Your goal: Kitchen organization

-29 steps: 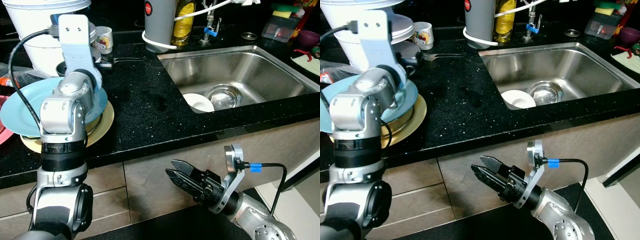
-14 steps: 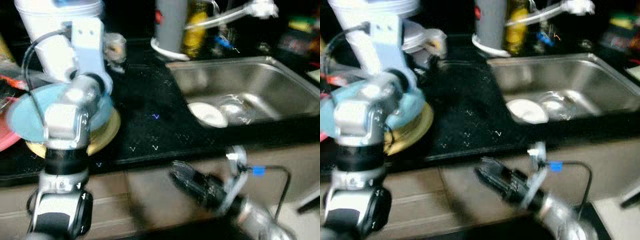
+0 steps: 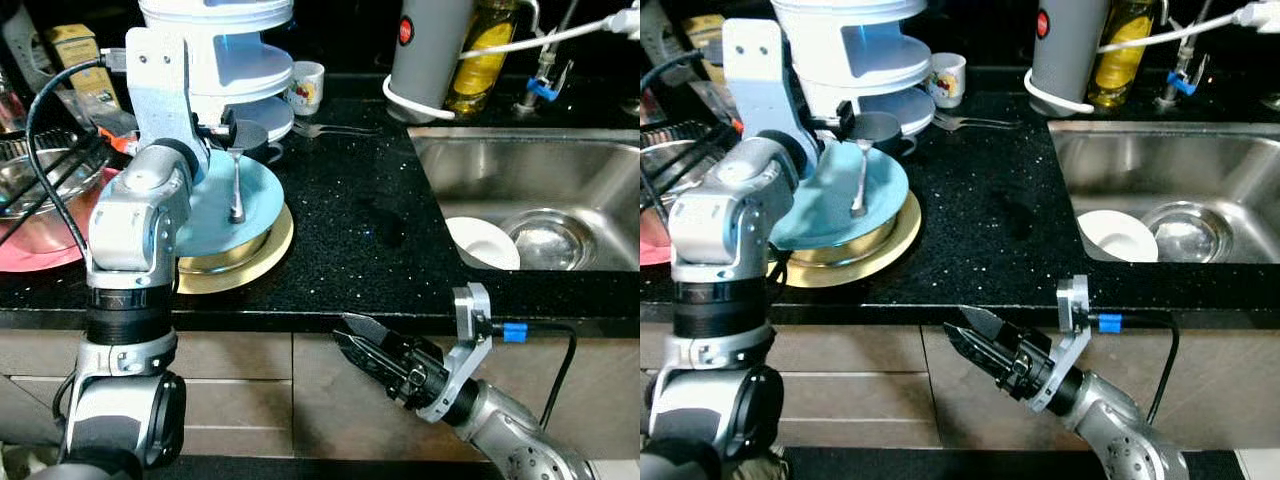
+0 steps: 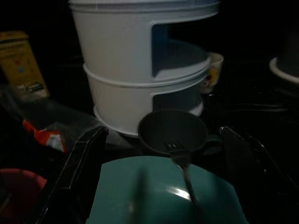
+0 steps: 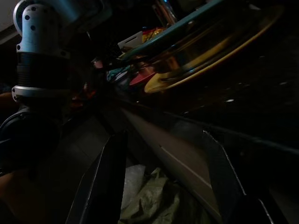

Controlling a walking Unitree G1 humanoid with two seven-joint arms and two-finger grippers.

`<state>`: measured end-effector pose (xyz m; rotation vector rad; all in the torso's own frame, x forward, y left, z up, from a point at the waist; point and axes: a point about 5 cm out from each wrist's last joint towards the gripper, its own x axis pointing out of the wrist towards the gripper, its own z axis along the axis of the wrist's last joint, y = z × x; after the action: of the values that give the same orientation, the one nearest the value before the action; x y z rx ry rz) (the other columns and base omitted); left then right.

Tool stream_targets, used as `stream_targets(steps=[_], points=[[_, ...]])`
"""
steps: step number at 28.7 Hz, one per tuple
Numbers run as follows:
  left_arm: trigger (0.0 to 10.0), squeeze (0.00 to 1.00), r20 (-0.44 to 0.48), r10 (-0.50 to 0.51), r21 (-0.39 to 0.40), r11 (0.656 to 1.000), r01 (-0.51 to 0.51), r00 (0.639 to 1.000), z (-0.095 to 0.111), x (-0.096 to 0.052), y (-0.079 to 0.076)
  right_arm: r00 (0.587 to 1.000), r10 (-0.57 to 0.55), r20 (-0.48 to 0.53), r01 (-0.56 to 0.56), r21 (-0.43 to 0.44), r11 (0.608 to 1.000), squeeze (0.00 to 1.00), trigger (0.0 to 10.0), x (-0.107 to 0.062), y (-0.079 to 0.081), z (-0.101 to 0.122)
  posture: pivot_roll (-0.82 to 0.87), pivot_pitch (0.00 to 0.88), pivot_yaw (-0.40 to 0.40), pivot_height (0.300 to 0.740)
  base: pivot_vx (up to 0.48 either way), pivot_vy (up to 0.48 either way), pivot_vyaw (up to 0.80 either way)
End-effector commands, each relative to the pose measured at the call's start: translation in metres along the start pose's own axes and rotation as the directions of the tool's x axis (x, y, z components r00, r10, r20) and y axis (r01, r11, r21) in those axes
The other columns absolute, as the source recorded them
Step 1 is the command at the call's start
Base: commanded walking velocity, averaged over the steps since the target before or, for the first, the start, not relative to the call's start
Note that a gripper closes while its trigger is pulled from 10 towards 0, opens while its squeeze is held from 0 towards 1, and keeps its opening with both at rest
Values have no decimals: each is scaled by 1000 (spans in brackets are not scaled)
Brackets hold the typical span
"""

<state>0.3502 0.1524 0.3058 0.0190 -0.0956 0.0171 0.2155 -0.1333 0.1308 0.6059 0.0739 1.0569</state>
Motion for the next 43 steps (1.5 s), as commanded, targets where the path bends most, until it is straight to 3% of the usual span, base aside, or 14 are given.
stream_targets(steps=[1,5,6,8,10,14,20,25,28,30,33,43], points=[[10000,0,-33,-22,-1,1000,22,999,-8,-2,-6,1000,-12,-11,12,18,1000,0,10000,-2,-1,-3,86,21,-39,740,0,0,0],[10000,0,-119,-65,-130,990,49,991,-17,-6,-16,1000,-3,-23,4,28,1000,0,10000,-3,-1,-5,90,8,-41,740,0,0,0],[10000,0,-172,-79,-203,978,43,982,-22,-7,-19,1000,4,-23,-3,33,999,0,10000,-2,-1,-5,90,10,-39,740,0,0,0],[10000,0,-181,-81,-217,975,40,980,-23,-7,-19,1000,5,-23,-5,34,999,0,10000,-2,0,-5,90,10,-39,740,0,0,0],[10000,0,-222,-25,-222,975,-25,975,-26,-8,-17,1000,6,-21,-6,35,999,0,10000,-1,0,-5,89,14,-34,740,0,0,0],[10000,0,-339,31,-206,973,-107,940,-37,-8,-13,1000,9,-15,-9,38,999,0,10000,-1,0,-4,84,14,-31,740,0,0,0],[10000,0,-408,84,-104,985,-138,909,-42,-5,-9,1000,9,-16,-9,39,999,0,10000,-1,1,-5,81,12,-26,740,0,0,0],[10000,0,-424,56,-73,993,-96,904,-40,1,-11,1000,6,-9,-6,40,999,0,10000,0,1,-5,82,9,-25,740,0,0,0],[10000,0,-422,50,-25,997,-67,905,-36,6,-12,1000,2,-6,-2,40,999,0,10000,1,1,-5,80,12,-24,740,0,0,0],[10000,0,-381,72,52,997,-57,922,-28,12,-10,1000,0,-6,0,40,999,0,10000,1,1,-5,76,11,-26,740,0,0,0],[10000,0,-369,71,54,997,-55,927,-25,15,-10,1000,-2,-6,2,40,999,0,10000,1,1,-5,75,12,-25,740,0,0,0],[10000,0,-485,53,117,993,4,873,-52,14,-11,1000,-15,-6,15,36,999,0,10000,0,1,-4,69,15,-28,740,0,0,0]])
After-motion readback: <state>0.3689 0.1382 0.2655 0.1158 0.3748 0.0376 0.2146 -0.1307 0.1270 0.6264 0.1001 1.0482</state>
